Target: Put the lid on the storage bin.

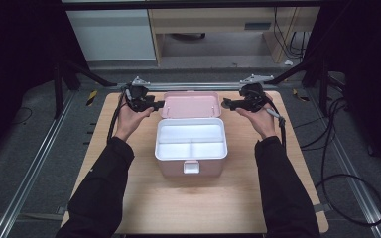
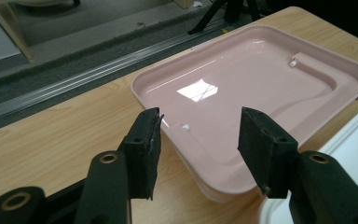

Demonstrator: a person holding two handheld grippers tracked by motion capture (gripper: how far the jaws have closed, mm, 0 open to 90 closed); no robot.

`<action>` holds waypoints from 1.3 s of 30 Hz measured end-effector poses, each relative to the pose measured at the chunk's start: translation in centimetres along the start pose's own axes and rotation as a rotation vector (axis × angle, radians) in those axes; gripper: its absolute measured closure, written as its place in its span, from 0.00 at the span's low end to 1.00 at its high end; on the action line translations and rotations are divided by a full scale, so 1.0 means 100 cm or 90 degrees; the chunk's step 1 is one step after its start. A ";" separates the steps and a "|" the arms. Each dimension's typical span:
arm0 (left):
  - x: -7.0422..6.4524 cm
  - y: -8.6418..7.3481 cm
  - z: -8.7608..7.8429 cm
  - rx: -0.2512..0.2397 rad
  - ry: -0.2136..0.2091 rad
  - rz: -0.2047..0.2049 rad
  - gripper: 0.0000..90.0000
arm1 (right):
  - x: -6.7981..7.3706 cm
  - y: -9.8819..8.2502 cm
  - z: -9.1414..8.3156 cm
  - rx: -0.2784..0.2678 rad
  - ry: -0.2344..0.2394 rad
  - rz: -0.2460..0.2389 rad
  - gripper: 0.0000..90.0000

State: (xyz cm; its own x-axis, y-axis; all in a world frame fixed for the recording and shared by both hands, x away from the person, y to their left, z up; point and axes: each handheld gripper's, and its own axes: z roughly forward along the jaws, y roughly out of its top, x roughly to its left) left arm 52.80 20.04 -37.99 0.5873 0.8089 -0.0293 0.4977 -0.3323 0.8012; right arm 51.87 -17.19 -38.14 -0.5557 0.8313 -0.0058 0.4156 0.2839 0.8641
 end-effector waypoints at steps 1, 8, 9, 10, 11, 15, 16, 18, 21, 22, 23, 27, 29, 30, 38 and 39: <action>0.000 -0.001 0.005 0.005 0.000 -0.003 0.55 | -0.001 -0.002 0.006 0.004 -0.001 0.003 0.31; 0.004 -0.010 0.030 0.041 0.000 -0.017 0.55 | -0.001 -0.016 0.036 0.043 0.009 0.008 0.33; 0.004 -0.011 0.032 0.042 0.000 -0.017 0.55 | 0.000 -0.017 0.040 0.046 0.014 0.010 0.33; 0.004 -0.011 0.033 0.043 0.001 -0.017 0.55 | 0.000 -0.018 0.044 0.047 0.018 0.014 0.34; 0.004 -0.012 0.035 0.045 -0.002 -0.019 0.55 | 0.001 -0.019 0.046 0.049 0.021 0.015 0.34; 0.006 -0.015 0.038 0.051 -0.001 -0.020 0.55 | 0.005 -0.023 0.056 0.058 0.038 0.021 0.35; 0.006 -0.015 0.038 0.053 -0.001 -0.021 0.55 | 0.007 -0.023 0.058 0.063 0.040 0.019 0.36; 0.006 -0.016 0.039 0.055 -0.004 -0.021 0.55 | 0.010 -0.024 0.062 0.067 0.045 0.019 0.36; 0.007 -0.017 0.042 0.060 -0.003 -0.022 0.55 | 0.012 -0.025 0.067 0.077 0.055 0.023 0.38; 0.007 -0.017 0.043 0.064 -0.003 -0.022 0.55 | 0.013 -0.026 0.069 0.079 0.057 0.022 0.38; 0.007 -0.019 0.045 0.071 -0.002 -0.021 0.54 | 0.013 -0.027 0.070 0.083 0.059 0.021 0.39; 0.009 -0.023 0.051 0.082 -0.017 -0.026 0.53 | 0.013 -0.030 0.076 0.087 0.077 0.039 0.41; 0.009 -0.024 0.053 0.083 -0.023 -0.029 0.52 | 0.013 -0.030 0.078 0.090 0.081 0.044 0.41; 0.008 -0.024 0.054 0.083 -0.021 -0.029 0.52 | 0.013 -0.030 0.079 0.090 0.082 0.044 0.41; 0.011 -0.024 0.055 0.065 -0.020 -0.045 0.56 | 0.011 -0.031 0.081 0.088 0.092 0.055 0.43; 0.012 -0.024 0.054 0.062 -0.023 -0.050 0.57 | 0.010 -0.030 0.080 0.086 0.095 0.055 0.43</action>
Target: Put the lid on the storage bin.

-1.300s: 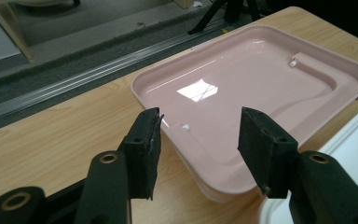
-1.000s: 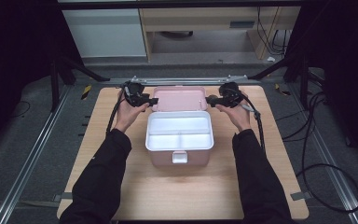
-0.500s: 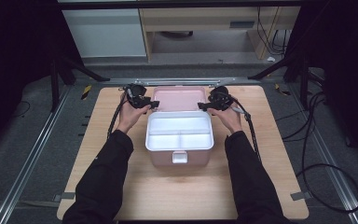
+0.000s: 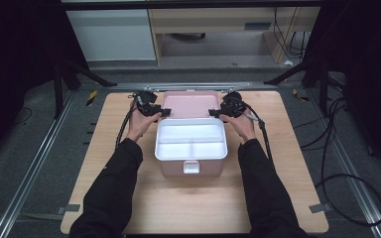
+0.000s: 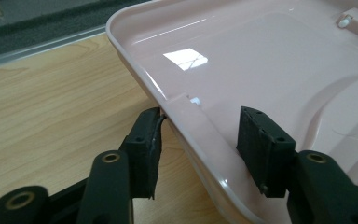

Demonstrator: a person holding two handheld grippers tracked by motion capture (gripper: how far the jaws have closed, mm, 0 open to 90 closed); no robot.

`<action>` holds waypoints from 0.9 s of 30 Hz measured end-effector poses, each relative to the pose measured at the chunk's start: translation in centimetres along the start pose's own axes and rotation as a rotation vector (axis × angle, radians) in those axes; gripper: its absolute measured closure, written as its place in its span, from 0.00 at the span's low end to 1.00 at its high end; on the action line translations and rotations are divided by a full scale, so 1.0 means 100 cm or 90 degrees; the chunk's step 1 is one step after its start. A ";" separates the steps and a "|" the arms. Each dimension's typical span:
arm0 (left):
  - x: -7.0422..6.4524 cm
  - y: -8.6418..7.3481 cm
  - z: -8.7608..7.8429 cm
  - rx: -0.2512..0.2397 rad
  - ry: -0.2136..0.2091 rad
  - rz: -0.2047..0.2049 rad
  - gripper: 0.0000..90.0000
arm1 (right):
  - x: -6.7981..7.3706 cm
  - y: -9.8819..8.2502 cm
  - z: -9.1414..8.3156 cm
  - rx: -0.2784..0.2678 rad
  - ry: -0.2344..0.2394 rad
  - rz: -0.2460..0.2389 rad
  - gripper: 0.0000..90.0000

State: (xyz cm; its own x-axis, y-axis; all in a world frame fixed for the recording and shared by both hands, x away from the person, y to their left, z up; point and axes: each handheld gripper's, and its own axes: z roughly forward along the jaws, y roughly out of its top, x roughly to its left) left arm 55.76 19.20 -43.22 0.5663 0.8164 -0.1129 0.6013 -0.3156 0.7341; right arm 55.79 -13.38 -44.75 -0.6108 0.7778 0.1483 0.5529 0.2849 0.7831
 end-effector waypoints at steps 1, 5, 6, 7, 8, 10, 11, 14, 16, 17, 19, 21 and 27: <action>0.001 0.000 -0.002 -0.006 -0.005 -0.005 0.58 | 0.000 0.000 -0.001 -0.004 0.002 0.001 0.43; 0.005 0.004 -0.014 -0.056 -0.022 -0.015 0.61 | -0.001 0.003 -0.008 -0.032 0.011 0.008 0.44; 0.004 0.006 -0.019 -0.072 -0.026 -0.015 0.62 | -0.001 0.005 -0.011 -0.047 0.014 0.012 0.44; 0.003 0.007 -0.023 -0.081 -0.027 -0.011 0.63 | 0.000 0.007 -0.015 -0.063 0.017 0.013 0.44; 0.002 0.009 -0.026 -0.088 -0.025 -0.005 0.63 | 0.000 0.009 -0.019 -0.074 0.019 0.010 0.44; -0.002 0.011 -0.035 -0.102 -0.023 0.009 0.63 | 0.002 0.012 -0.026 -0.094 0.021 0.005 0.44; -0.004 0.012 -0.039 -0.109 -0.024 0.013 0.63 | 0.003 0.013 -0.029 -0.100 0.021 0.001 0.44; -0.009 0.015 -0.051 -0.125 -0.022 0.028 0.64 | 0.008 0.016 -0.041 -0.119 0.023 -0.018 0.44; -0.013 0.017 -0.060 -0.136 -0.022 0.034 0.64 | 0.011 0.018 -0.048 -0.127 0.023 -0.029 0.45; -0.014 0.017 -0.062 -0.138 -0.022 0.036 0.64 | 0.013 0.019 -0.051 -0.130 0.023 -0.033 0.45; -0.017 0.018 -0.068 -0.141 -0.020 0.047 0.64 | 0.016 0.021 -0.056 -0.138 0.021 -0.040 0.44; -0.021 0.018 -0.073 -0.142 -0.015 0.060 0.64 | 0.018 0.021 -0.061 -0.142 0.021 -0.044 0.44; -0.027 0.015 -0.082 -0.154 -0.011 0.076 0.66 | 0.026 0.023 -0.073 -0.146 0.012 -0.072 0.44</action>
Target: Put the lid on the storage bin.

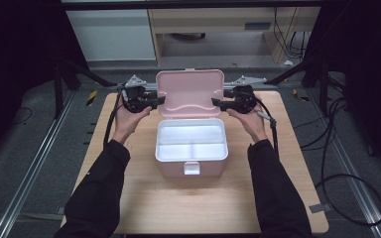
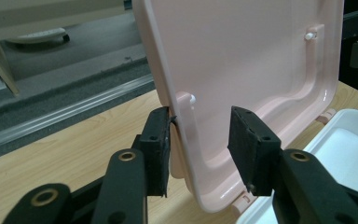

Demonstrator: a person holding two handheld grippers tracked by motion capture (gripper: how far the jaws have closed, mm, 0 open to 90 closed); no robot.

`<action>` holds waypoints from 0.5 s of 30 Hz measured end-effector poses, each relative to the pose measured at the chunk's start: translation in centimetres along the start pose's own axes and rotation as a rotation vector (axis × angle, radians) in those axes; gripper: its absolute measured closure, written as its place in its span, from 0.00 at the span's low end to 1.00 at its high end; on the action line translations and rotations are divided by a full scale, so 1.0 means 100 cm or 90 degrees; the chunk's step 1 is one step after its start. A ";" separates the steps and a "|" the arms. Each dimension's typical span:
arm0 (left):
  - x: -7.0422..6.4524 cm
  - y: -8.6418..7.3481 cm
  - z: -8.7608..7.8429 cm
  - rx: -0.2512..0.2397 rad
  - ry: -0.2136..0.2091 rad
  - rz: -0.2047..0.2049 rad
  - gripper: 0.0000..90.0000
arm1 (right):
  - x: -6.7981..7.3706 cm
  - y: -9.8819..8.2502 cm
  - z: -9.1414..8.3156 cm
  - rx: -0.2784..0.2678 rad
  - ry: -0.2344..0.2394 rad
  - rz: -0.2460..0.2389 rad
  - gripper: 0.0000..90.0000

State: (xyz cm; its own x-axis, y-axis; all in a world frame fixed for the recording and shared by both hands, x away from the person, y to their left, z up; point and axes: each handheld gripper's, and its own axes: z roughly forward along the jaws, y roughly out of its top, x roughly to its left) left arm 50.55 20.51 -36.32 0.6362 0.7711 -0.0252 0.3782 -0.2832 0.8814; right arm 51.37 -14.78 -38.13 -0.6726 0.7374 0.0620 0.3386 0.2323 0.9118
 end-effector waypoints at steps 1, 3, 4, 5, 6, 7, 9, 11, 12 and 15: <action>-0.001 0.000 -0.001 -0.001 -0.001 0.000 0.66 | 0.001 0.001 -0.001 -0.001 -0.001 -0.001 0.44; -0.003 0.000 -0.004 0.000 -0.006 0.005 0.67 | 0.002 0.002 -0.005 0.001 0.001 -0.009 0.44; -0.004 0.000 -0.005 0.000 -0.004 0.007 0.67 | 0.004 0.003 -0.007 0.001 0.000 -0.012 0.44; -0.005 0.001 -0.006 0.002 -0.004 0.011 0.67 | 0.005 0.003 -0.009 0.003 0.001 -0.017 0.44; -0.006 0.001 -0.008 0.003 -0.003 0.014 0.67 | 0.006 0.004 -0.010 0.005 -0.001 -0.022 0.43; -0.008 0.001 -0.009 0.004 -0.001 0.017 0.67 | 0.008 0.005 -0.012 0.008 -0.005 -0.031 0.43; -0.012 0.002 -0.013 0.007 0.004 0.028 0.67 | 0.012 0.006 -0.016 0.016 -0.009 -0.044 0.43; -0.016 0.001 -0.018 0.008 0.011 0.033 0.67 | 0.016 0.007 -0.020 0.018 -0.010 -0.051 0.43; -0.019 0.001 -0.021 0.012 0.013 0.038 0.67 | 0.018 0.008 -0.024 0.016 -0.008 -0.054 0.43; -0.026 -0.001 -0.028 0.015 0.019 0.050 0.68 | 0.024 0.007 -0.031 0.014 -0.012 -0.064 0.47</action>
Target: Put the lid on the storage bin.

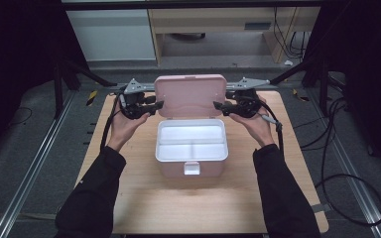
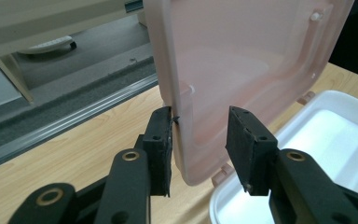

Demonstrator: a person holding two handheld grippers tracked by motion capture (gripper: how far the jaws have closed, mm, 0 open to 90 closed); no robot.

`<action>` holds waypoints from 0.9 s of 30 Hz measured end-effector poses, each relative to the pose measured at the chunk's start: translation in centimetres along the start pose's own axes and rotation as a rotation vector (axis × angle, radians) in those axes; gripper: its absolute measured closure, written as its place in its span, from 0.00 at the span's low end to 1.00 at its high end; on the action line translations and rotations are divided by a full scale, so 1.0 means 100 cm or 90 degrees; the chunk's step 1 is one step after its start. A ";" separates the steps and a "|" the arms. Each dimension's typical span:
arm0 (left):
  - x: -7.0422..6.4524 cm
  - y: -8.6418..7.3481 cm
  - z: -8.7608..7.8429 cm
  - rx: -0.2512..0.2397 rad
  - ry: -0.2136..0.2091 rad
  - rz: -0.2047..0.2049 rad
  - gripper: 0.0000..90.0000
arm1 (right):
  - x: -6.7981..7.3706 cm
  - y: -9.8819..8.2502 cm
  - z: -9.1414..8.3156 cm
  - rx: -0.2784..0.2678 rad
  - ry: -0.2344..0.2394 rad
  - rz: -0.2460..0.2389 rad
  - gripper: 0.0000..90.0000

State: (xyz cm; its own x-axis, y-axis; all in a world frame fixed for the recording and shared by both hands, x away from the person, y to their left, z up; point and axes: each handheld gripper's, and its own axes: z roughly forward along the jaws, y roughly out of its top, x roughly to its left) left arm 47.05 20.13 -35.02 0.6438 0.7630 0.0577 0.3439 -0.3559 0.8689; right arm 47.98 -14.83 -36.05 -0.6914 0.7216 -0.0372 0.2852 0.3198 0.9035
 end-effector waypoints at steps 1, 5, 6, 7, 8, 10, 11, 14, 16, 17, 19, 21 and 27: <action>-0.002 -0.001 -0.002 0.000 0.003 0.003 0.68 | 0.001 -0.001 -0.002 0.002 -0.002 0.001 0.50; -0.008 -0.003 -0.009 0.002 0.008 0.009 0.73 | 0.007 -0.007 -0.006 0.033 -0.018 -0.008 0.62; -0.009 -0.004 -0.011 0.003 0.009 0.013 0.73 | 0.008 -0.008 -0.007 0.036 -0.022 -0.013 0.64; -0.010 -0.005 -0.012 0.005 0.010 0.012 0.74 | 0.009 -0.009 -0.008 0.040 -0.027 -0.012 0.66; -0.011 -0.006 -0.014 0.005 0.012 0.013 0.76 | 0.010 -0.010 -0.009 0.043 -0.027 -0.012 0.68; -0.012 -0.007 -0.016 0.006 0.013 0.015 0.79 | 0.011 -0.011 -0.010 0.045 -0.030 -0.014 0.72; -0.013 -0.008 -0.017 0.006 0.013 0.015 0.80 | 0.011 -0.012 -0.012 0.046 -0.028 -0.012 0.73; -0.016 -0.012 -0.020 0.007 0.009 0.009 0.82 | 0.014 -0.014 -0.016 0.047 -0.029 -0.011 0.77; -0.018 -0.014 -0.022 0.010 0.011 0.012 0.84 | 0.016 -0.015 -0.018 0.050 -0.030 -0.018 0.78; -0.019 -0.014 -0.024 0.014 0.012 0.017 0.84 | 0.018 -0.016 -0.020 0.050 -0.029 -0.021 0.79; -0.022 -0.015 -0.027 0.011 0.012 0.017 0.85 | 0.020 -0.018 -0.023 0.049 -0.025 -0.024 0.80; -0.025 -0.017 -0.031 0.007 0.007 0.015 0.85 | 0.022 -0.020 -0.028 0.045 -0.021 -0.021 0.82; -0.031 -0.026 -0.037 0.014 -0.003 0.018 0.84 | 0.031 -0.030 -0.037 0.040 -0.011 -0.029 0.83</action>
State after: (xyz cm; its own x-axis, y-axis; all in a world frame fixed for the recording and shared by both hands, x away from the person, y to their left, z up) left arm 41.68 20.65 -35.63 0.6573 0.7494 0.0796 0.3404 -0.3895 0.8558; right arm 42.51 -15.87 -37.30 -0.6935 0.7154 -0.0853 0.2948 0.3898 0.8724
